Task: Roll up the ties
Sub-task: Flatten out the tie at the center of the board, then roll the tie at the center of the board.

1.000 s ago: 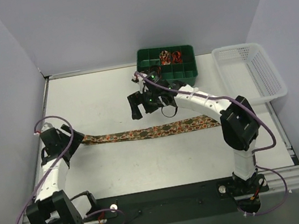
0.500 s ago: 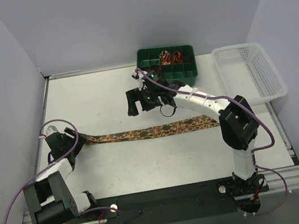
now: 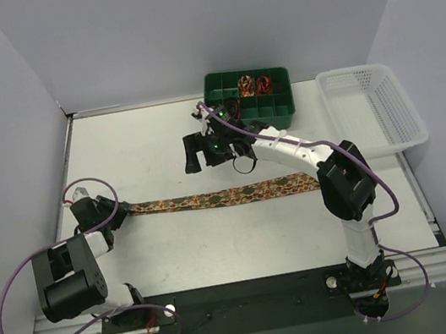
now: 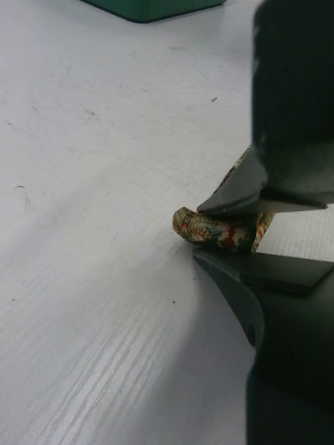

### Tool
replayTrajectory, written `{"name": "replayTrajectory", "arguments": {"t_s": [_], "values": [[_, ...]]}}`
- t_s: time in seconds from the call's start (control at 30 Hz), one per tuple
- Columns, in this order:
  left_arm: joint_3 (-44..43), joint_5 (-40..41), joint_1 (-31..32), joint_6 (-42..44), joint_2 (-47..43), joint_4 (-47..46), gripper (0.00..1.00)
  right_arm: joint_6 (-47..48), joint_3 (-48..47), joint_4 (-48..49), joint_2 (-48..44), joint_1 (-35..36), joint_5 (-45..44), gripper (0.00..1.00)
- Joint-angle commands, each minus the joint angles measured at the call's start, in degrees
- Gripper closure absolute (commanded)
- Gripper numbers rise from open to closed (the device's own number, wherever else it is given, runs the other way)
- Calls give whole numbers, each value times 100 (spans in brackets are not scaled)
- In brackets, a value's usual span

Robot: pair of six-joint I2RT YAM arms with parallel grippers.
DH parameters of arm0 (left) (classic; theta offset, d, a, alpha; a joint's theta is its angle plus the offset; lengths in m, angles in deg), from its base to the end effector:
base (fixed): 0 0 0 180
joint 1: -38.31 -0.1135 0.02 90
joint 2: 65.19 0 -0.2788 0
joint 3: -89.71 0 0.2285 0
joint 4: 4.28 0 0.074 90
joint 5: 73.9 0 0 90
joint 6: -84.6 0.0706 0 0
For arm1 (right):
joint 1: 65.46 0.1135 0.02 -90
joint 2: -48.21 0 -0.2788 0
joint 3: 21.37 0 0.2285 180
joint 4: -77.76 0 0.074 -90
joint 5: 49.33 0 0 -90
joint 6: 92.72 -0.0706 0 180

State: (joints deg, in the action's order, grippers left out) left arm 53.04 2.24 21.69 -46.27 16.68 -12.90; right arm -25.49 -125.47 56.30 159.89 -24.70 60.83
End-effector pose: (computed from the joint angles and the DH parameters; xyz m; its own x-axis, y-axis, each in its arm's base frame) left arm 0.2502 0.0570 0.1424 -0.3707 -0.7737 -0.5138 -0.4443 0.6336 -0.6334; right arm 0.3417 0.3267 0.2743 -0.6646 -0.0932 -0.7414 -0.6333 0.5969 0.4926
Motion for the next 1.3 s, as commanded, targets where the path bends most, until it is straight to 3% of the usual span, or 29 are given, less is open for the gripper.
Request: {"name": "replayTrajectory", "arguments": {"t_s": [0.0, 0.13, 0.23, 0.27, 0.33, 0.37, 0.4, 0.67, 0.93, 1.27], "values": [[9, -257, -43, -106, 128, -526, 73, -123, -366, 26, 205, 91, 286, 13], [36, -257, -43, -97, -39, -500, 85, -53, -831, -271, 521, 196, 427, 20], [-8, -222, -34, -10, -197, -333, 91, 0, -1244, -439, 890, 275, 698, 35], [-17, -239, -25, 34, -223, -315, 95, 0, -1359, -457, 986, 293, 813, 59], [-78, -283, -17, 69, -250, -236, 99, -35, -1570, -518, 1312, 311, 1076, 78], [-104, -318, -8, 87, -224, -227, 100, -35, -1762, -527, 1400, 345, 1269, 95], [-122, -440, 10, 87, -154, -227, 100, -18, -1825, -519, 1566, 363, 1323, 98], [-263, -863, 186, -45, 216, -315, 100, 79, -2730, -449, 2261, 609, 1885, 100], [-333, -942, 238, 61, -232, 37, 100, -26, -3486, -299, 2885, 759, 2290, 100], [-439, -881, 739, 316, -628, 160, 100, 114, -3548, -316, 3298, 855, 2449, 100]]}}
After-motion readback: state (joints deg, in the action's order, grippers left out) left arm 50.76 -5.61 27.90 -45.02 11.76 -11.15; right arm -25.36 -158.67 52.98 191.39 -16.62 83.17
